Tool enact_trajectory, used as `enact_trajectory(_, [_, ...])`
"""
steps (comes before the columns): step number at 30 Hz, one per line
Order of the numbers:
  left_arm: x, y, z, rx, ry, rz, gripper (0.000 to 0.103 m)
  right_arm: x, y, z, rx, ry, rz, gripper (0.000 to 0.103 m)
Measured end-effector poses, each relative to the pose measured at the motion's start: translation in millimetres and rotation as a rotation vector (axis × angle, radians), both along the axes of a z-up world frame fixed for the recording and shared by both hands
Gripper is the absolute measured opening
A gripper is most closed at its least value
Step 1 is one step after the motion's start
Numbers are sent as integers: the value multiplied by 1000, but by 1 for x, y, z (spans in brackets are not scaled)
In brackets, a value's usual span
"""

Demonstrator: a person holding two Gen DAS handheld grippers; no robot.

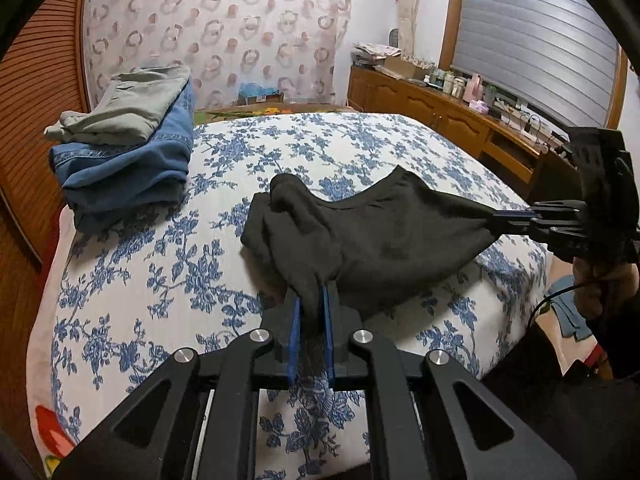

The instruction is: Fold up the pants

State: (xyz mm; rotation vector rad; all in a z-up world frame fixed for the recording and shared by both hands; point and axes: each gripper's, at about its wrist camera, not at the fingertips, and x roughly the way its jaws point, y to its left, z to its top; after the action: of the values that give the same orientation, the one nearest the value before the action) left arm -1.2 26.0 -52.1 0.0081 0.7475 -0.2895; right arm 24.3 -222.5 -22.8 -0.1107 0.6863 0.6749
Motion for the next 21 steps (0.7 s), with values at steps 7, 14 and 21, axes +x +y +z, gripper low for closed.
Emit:
enact_trajectory(7, [-1,2,6,-9,-17,12,46,-4,-4,0,10,11,-12,6])
enact_trajectory(14, [9,7,7,-18,-30,64,88,-9,-4,8,2,-26,-20,7])
enact_trajectory(21, [24,6,2,-18,-11,62,88,2,3,7,-19,-38,-47,33])
